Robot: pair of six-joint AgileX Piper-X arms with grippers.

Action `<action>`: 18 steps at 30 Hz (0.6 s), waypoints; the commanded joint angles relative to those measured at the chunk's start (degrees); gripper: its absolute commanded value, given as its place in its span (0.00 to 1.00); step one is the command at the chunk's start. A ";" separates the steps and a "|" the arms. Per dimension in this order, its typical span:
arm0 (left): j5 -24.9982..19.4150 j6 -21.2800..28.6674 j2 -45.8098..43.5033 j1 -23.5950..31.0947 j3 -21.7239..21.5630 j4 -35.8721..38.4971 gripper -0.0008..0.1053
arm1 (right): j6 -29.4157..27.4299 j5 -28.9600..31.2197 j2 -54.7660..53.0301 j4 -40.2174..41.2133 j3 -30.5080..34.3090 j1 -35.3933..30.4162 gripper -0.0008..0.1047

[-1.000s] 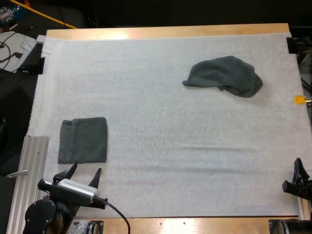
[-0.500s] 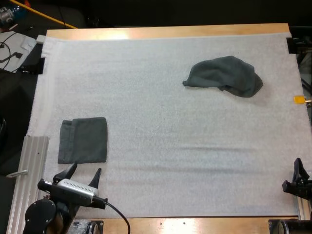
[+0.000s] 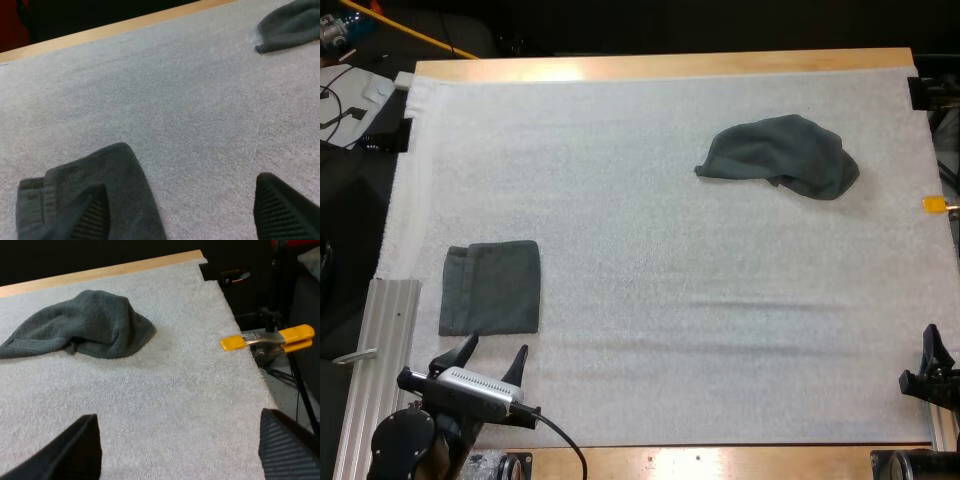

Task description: Pick towel from pile, fold and stack

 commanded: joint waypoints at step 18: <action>0.05 -0.32 -7.97 -0.16 -0.14 -0.72 0.56 | -0.03 -0.08 -2.29 -0.32 -0.05 -0.10 0.62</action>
